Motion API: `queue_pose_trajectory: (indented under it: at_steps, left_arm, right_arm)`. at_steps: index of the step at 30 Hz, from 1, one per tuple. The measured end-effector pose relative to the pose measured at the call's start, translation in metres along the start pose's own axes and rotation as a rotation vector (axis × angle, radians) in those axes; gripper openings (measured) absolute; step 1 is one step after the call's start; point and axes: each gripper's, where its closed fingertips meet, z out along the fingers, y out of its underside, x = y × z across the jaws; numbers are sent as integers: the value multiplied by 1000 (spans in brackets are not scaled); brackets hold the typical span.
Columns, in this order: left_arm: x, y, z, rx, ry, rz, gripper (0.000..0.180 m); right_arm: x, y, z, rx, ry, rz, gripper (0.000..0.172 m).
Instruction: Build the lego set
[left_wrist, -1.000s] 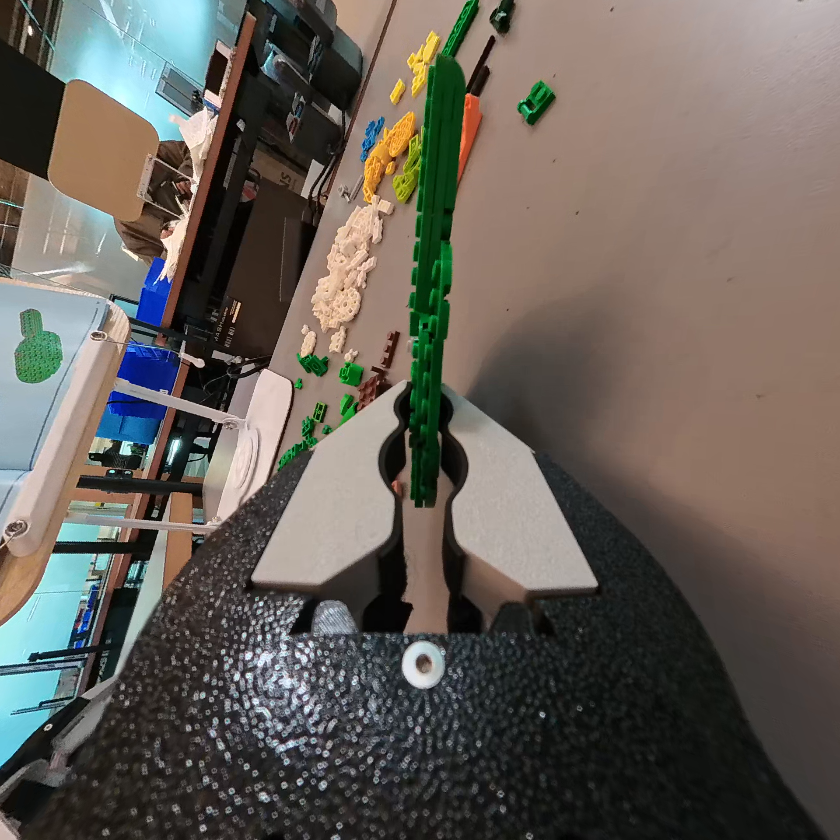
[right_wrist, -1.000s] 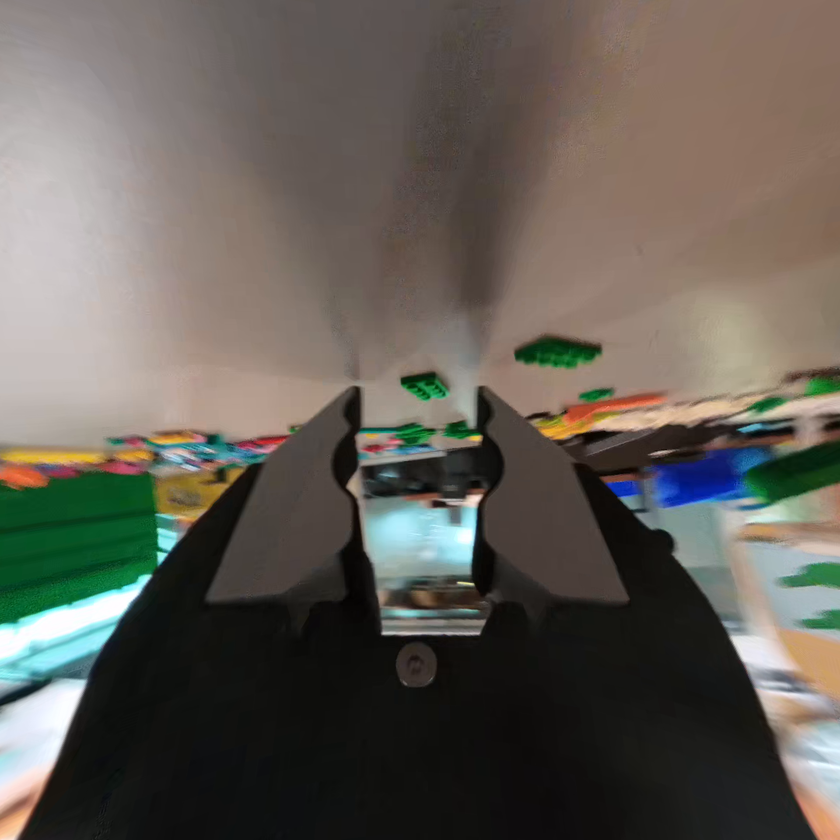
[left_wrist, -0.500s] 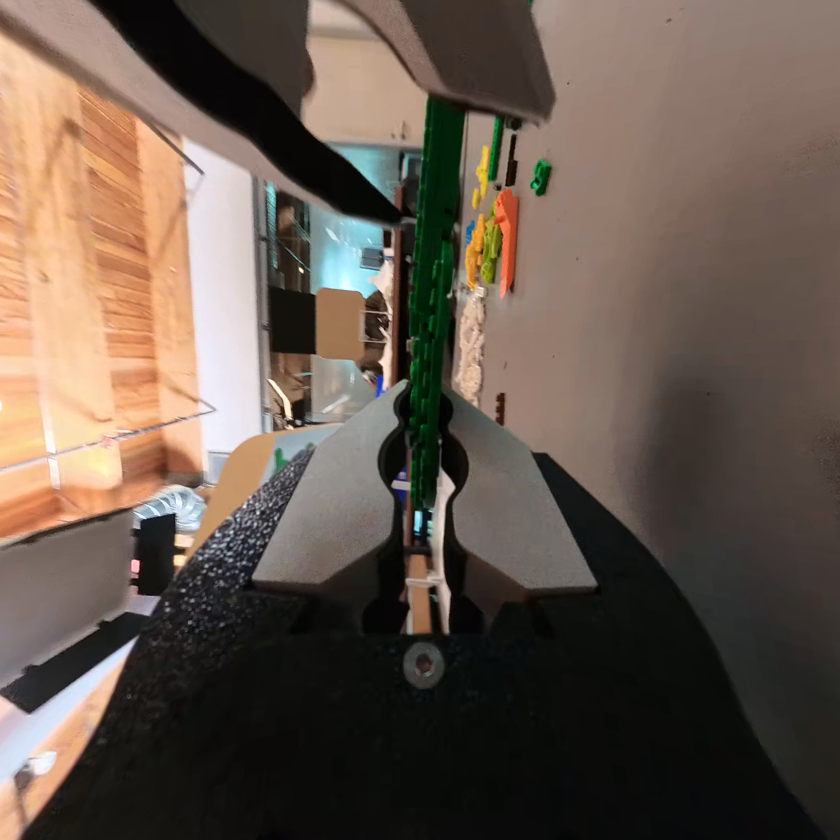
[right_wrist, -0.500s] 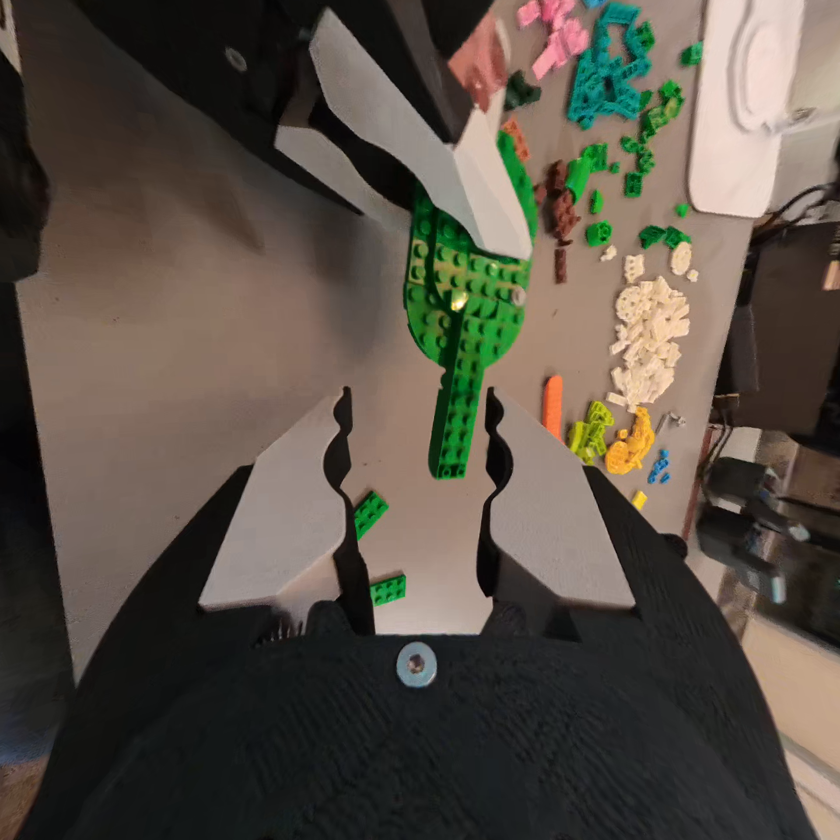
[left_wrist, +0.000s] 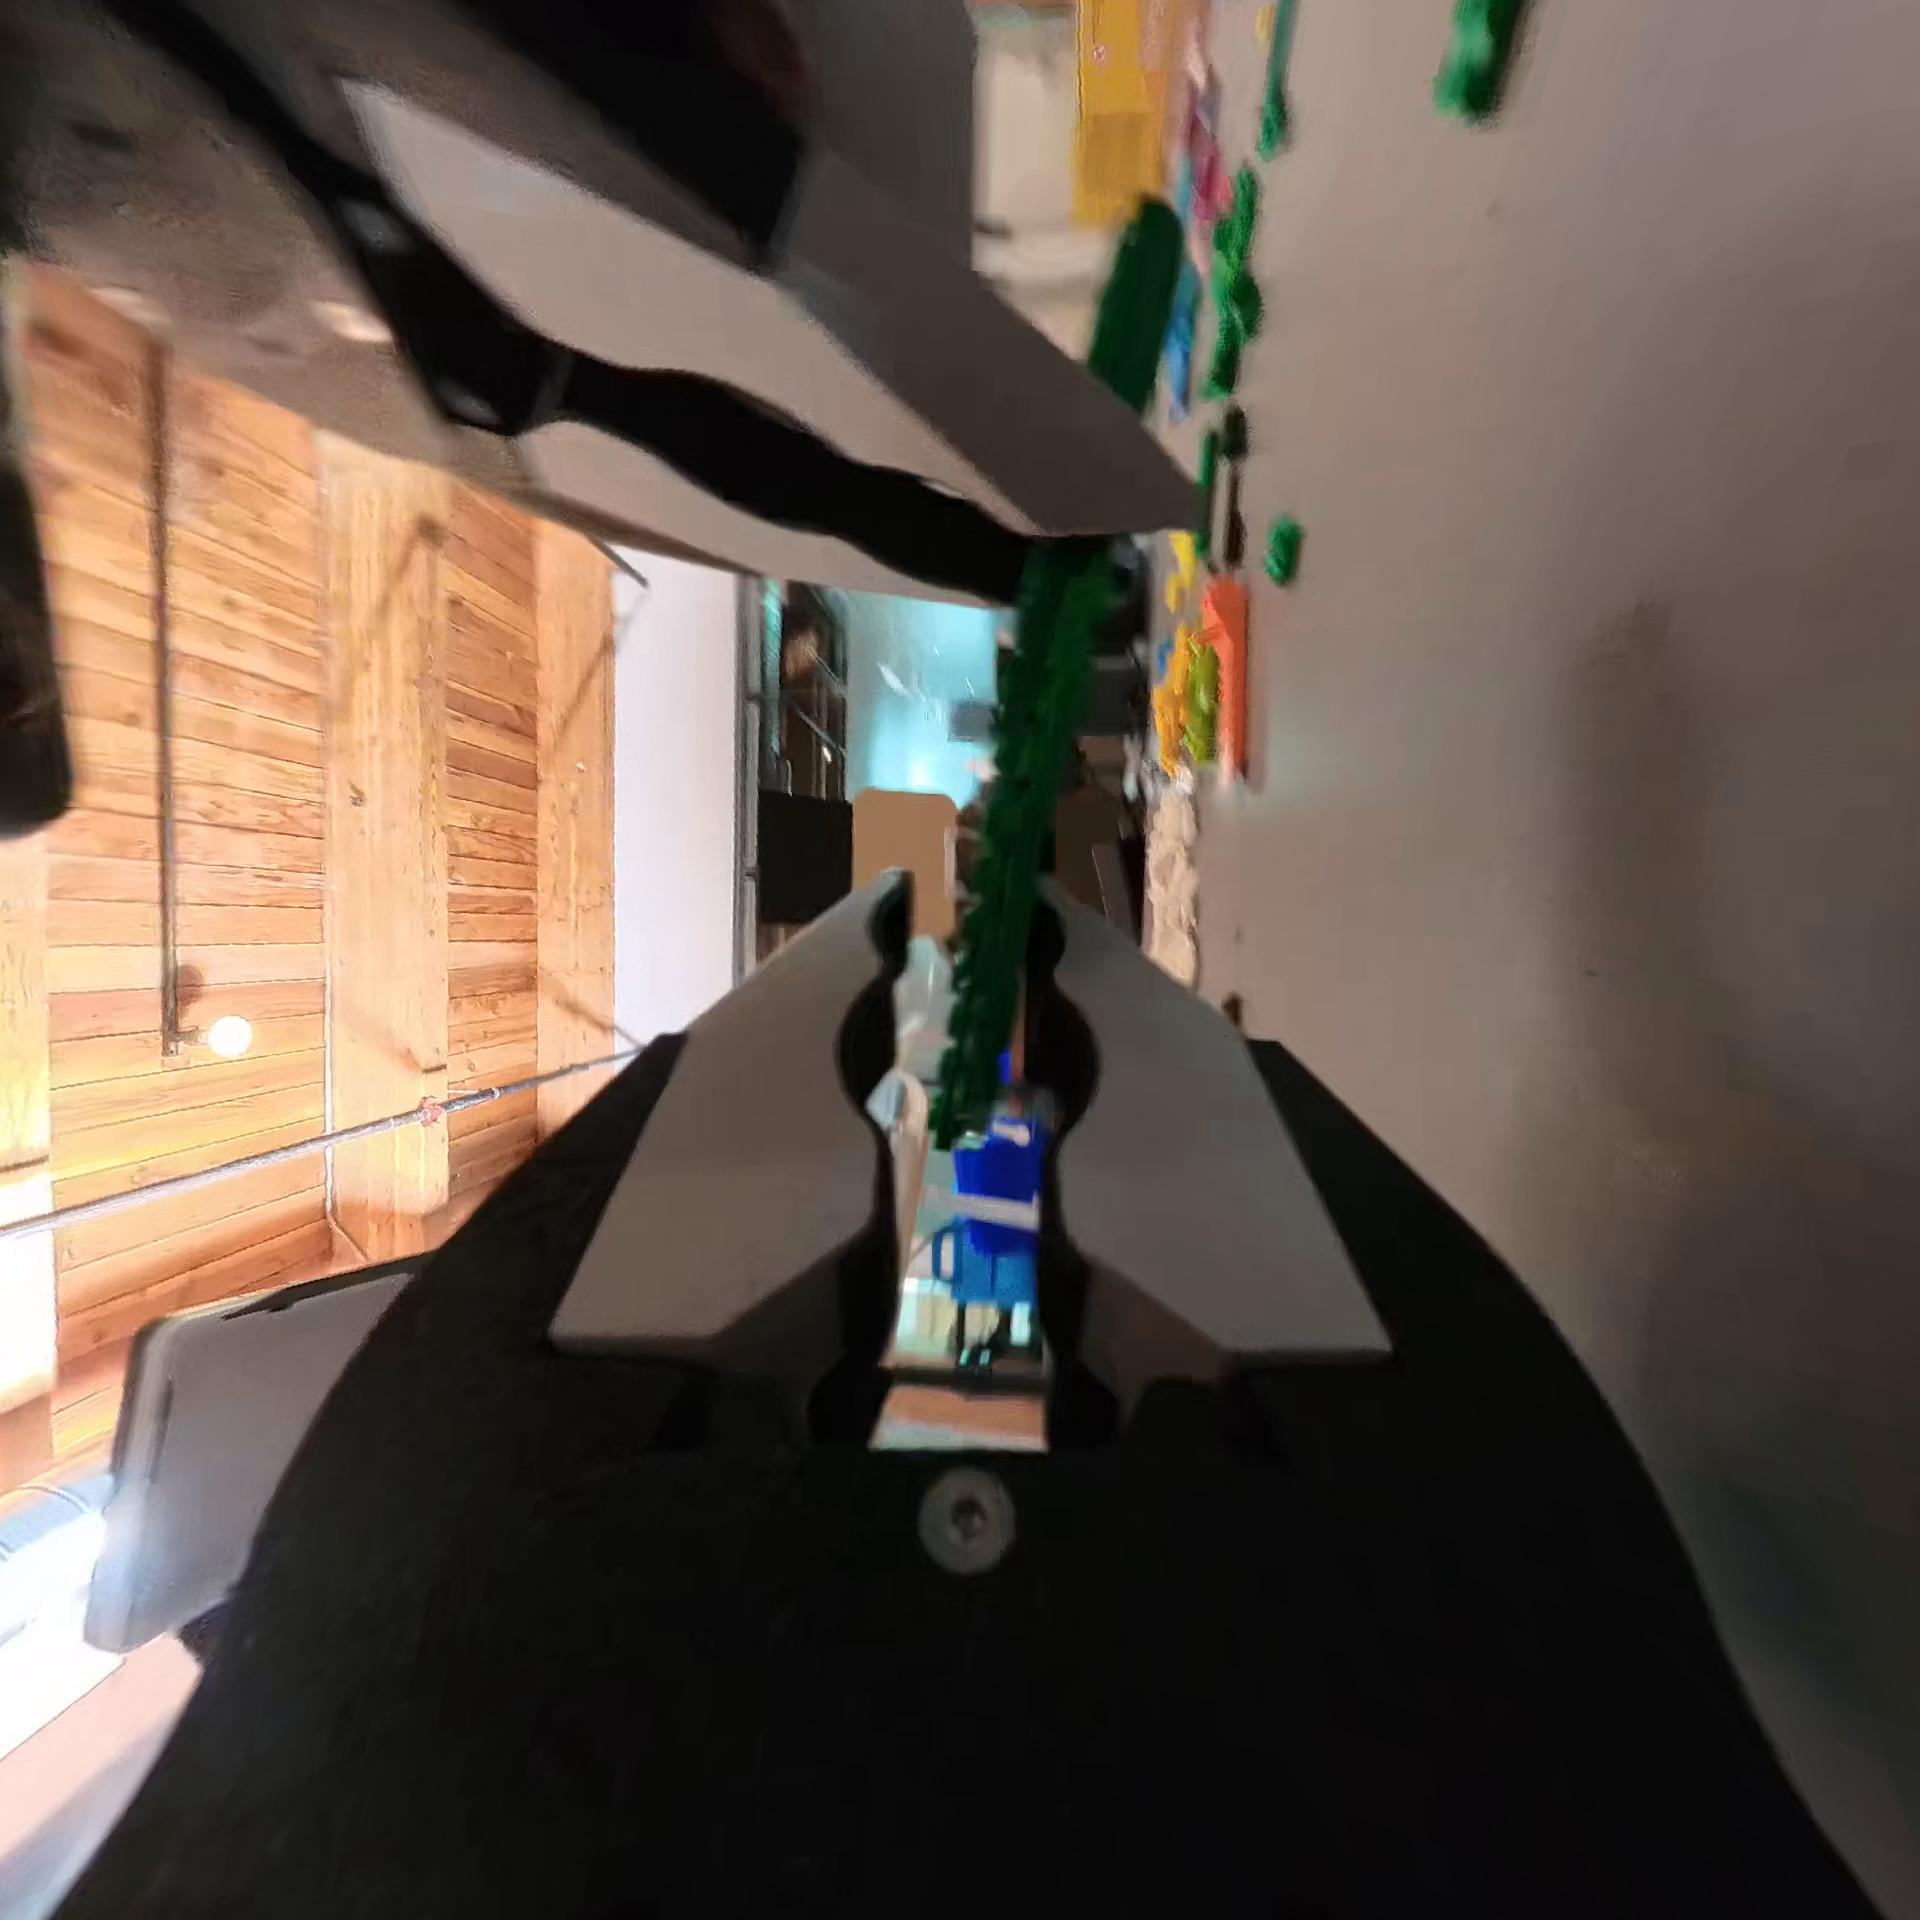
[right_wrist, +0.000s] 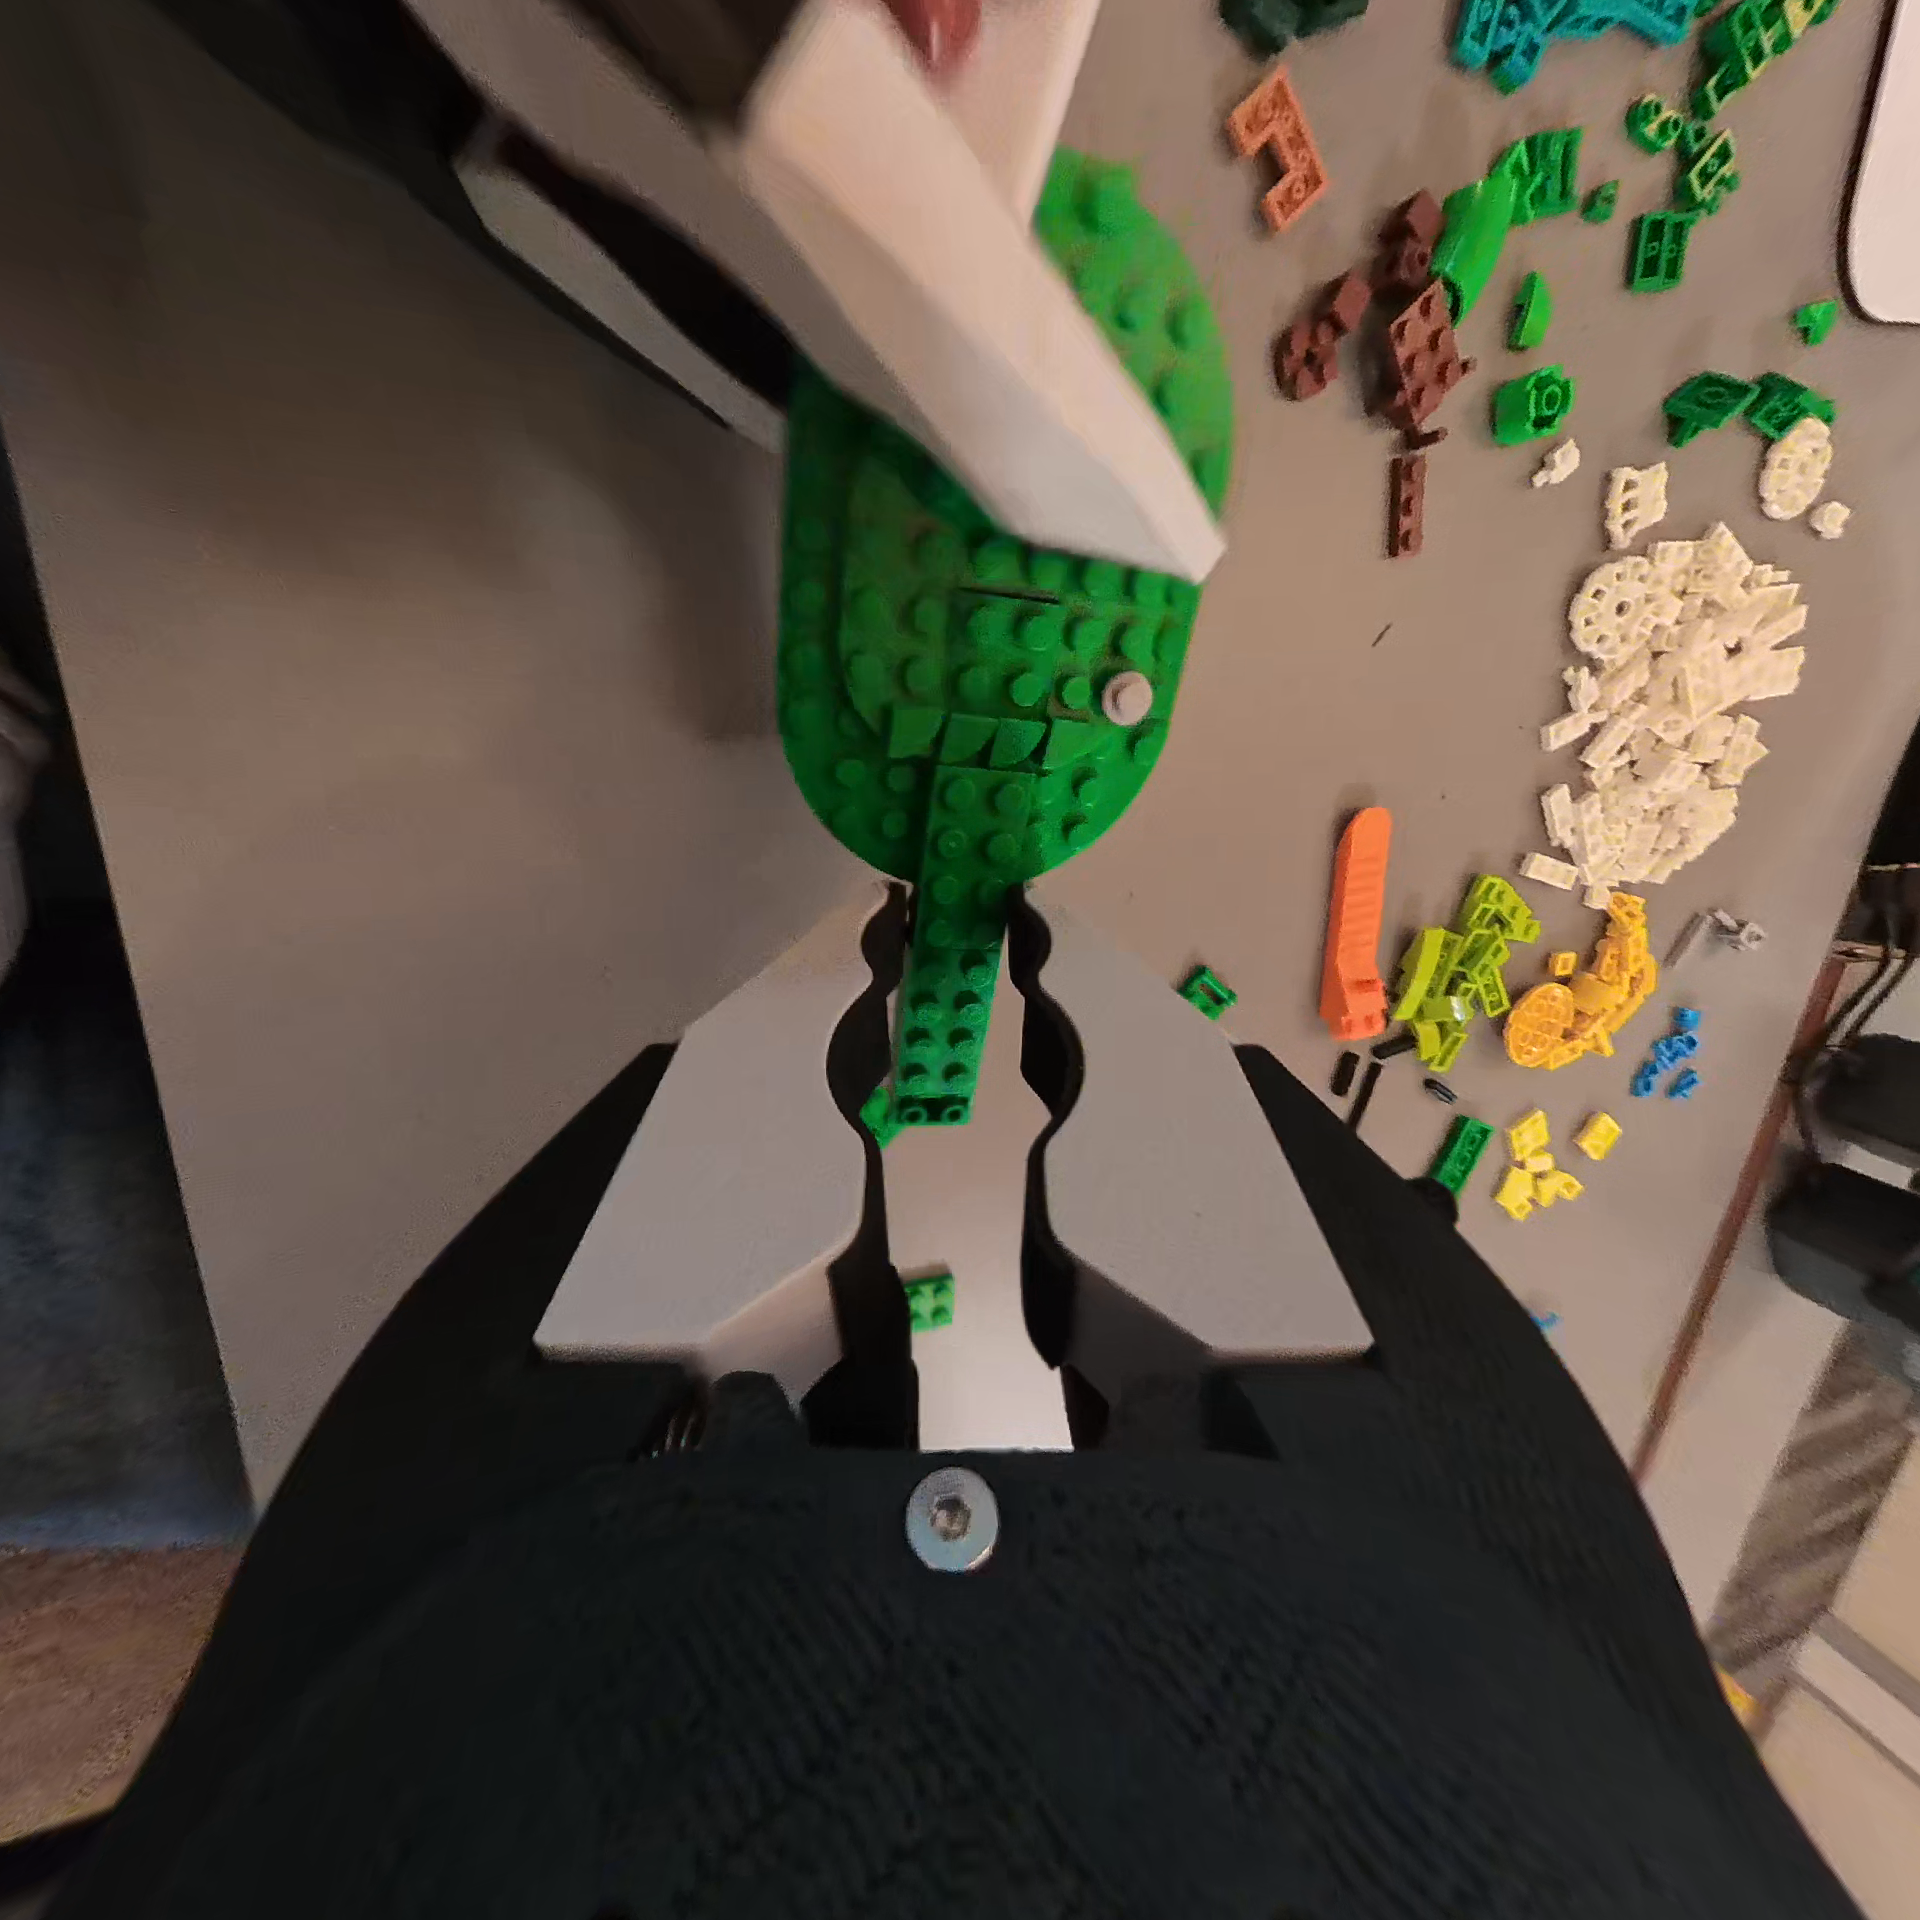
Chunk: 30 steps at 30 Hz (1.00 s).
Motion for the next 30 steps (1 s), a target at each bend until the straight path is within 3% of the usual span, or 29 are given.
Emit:
queue_pose_trajectory:
  at_steps: [3, 7, 10, 12, 15, 19, 21, 24, 25, 30]
  left_arm:
    - [-9, -15, -5, 109, -13, -139, 45]
    - [6, -10, -1, 94, 95, -204, 54]
    - [6, -22, -8, 167, 100, -193, 39]
    - [5, -35, -15, 234, 78, -124, 18]
    - [2, -48, -21, 277, 33, -51, 8]
    - [3, -47, -19, 267, 35, -48, 9]
    - [6, -40, -14, 231, 51, -60, 26]
    - [5, -41, -16, 238, 42, -55, 20]
    - [2, -43, -17, 245, 24, -44, 7]
    - [3, -45, -17, 234, 18, 14, 4]
  right_arm:
    - [-4, 7, -4, 11, -27, -43, 16]
    - [-8, 20, -12, 39, -72, -82, 15]
    - [-13, 22, -20, 104, -125, -101, 15]
    - [-17, 23, -24, 143, -161, -123, 15]
    - [-21, 23, -30, 198, -200, -166, 15]
    - [-25, 23, -31, 236, -245, -134, 15]
    - [-25, 22, -33, 261, -237, -151, 15]
    - [-26, 23, -35, 272, -243, -146, 15]
    - [-28, 24, -35, 270, -250, -146, 15]
    - [-31, 28, -29, 257, -257, -121, 15]
